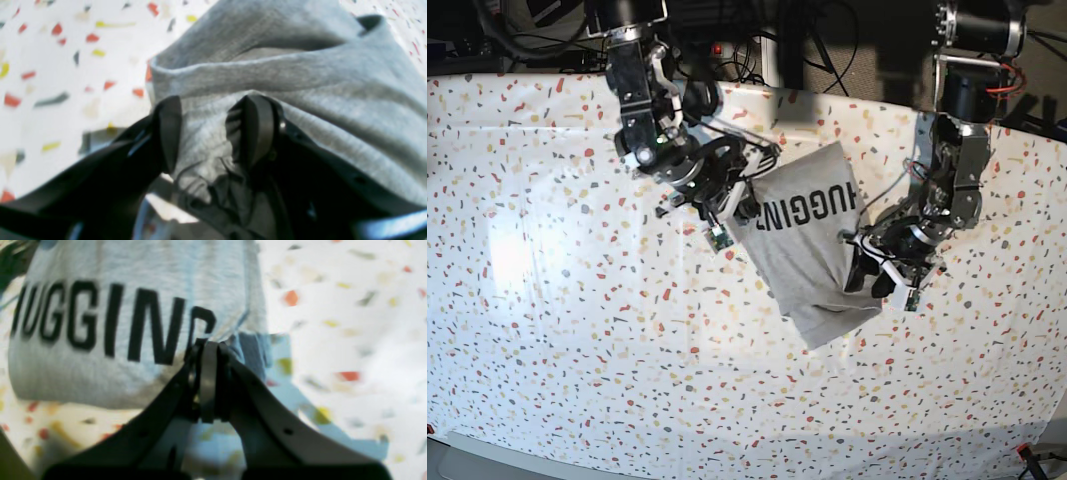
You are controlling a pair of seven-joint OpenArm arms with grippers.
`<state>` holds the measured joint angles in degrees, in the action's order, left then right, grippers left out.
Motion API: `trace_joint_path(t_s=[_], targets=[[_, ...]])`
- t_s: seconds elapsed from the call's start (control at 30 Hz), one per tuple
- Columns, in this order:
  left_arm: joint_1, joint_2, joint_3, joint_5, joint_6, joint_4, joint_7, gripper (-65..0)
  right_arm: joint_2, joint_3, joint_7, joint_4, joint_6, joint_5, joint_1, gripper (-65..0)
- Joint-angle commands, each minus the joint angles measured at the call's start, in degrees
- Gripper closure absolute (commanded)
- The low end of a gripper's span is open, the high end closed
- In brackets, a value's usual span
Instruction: Fold the T-shirt properly
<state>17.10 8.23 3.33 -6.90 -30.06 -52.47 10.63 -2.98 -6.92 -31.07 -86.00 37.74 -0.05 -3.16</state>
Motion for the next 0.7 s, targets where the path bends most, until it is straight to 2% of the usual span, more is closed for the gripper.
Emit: trace_joint_path(t_s=[0.0,0.13,0.23,0.33,0.43,0.5,0.67], targets=[[1.6,-0.5,0.1,1.6,-0.2,-0.2,1.2,-29.2,-1.5,-0.3,0.7,-0.7,0.8,-0.4,0.0,0.0],[4.8,-0.7,0.1,2.4,-3.5,-0.2,1.4,-29.2,-5.8,-0.3,3.1,-0.7,0.8,-4.3,-1.0,0.0],[7.0,-0.7,0.1,2.4,-5.7,-0.3,3.3,-29.2,-6.0,-0.3,3.7,-0.7,0.8,-6.3,-0.8,0.0],[9.1,-0.2,0.1,2.4,-5.7,-1.0,7.0,-29.2,-6.0,-0.2,3.7,-0.8,0.3,-7.3,-0.7,0.0],[10.0,1.9,0.1,1.6,-5.8,-3.1,7.8,-29.2,-6.0,0.4,3.7,-0.9,0.2,-7.3,-0.7,0.0],[9.6,4.0,0.1,-2.5,-5.8,-5.3,8.1,-29.2,-6.0,1.5,3.7,-1.3,0.2,-7.3,-0.7,0.0],[5.9,10.8,0.1,-18.4,-5.9,-10.7,12.8,-29.1,-6.0,5.2,3.1,-5.9,0.2,-6.7,-0.7,0.0]])
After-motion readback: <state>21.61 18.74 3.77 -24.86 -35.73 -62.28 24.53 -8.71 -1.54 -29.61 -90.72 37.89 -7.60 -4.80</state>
